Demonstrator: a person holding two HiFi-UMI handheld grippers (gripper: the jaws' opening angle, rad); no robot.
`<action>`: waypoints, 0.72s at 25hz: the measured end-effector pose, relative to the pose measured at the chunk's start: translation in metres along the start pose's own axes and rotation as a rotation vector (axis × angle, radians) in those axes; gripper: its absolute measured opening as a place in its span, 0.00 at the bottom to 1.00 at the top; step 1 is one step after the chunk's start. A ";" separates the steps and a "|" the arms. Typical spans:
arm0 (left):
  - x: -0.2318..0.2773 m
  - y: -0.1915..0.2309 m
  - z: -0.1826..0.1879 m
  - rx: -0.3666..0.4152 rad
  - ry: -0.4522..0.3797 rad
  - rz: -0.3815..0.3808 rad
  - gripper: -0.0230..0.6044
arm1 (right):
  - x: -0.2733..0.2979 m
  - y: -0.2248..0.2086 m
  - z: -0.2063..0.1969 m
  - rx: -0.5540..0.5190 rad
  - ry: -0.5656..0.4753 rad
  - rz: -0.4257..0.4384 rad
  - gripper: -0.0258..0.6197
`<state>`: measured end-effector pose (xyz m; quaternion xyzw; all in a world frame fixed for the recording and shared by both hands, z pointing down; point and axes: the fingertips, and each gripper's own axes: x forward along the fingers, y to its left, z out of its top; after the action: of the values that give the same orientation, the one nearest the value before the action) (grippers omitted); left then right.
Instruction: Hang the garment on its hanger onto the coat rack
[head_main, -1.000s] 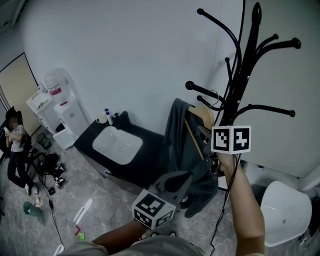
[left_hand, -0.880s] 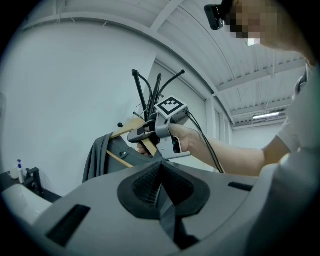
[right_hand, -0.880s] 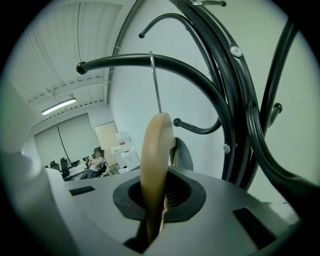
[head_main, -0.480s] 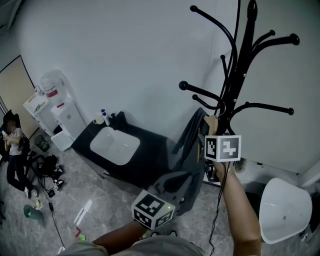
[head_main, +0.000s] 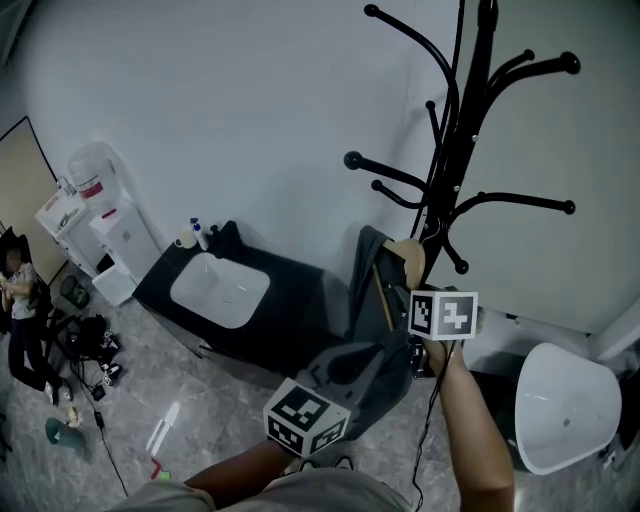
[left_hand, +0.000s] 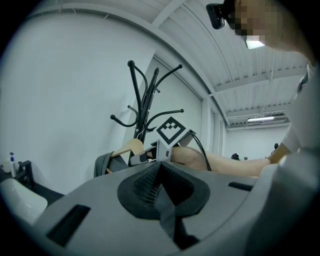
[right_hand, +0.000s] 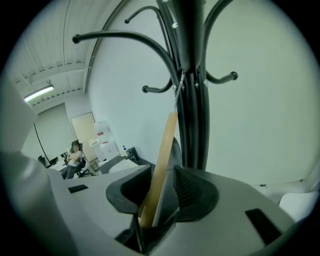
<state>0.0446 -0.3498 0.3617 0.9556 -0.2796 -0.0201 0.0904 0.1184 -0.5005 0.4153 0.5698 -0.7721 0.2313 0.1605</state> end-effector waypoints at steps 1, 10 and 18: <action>0.000 -0.002 -0.001 0.000 0.002 -0.006 0.04 | -0.011 0.000 0.001 0.007 -0.020 -0.014 0.24; 0.001 -0.019 -0.006 0.008 0.026 -0.043 0.04 | -0.097 0.020 -0.008 -0.081 -0.149 -0.067 0.23; -0.005 -0.030 -0.015 0.023 0.053 -0.050 0.04 | -0.143 0.057 -0.047 -0.020 -0.277 0.064 0.07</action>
<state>0.0574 -0.3196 0.3712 0.9635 -0.2534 0.0063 0.0863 0.1058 -0.3460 0.3714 0.5698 -0.8068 0.1475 0.0507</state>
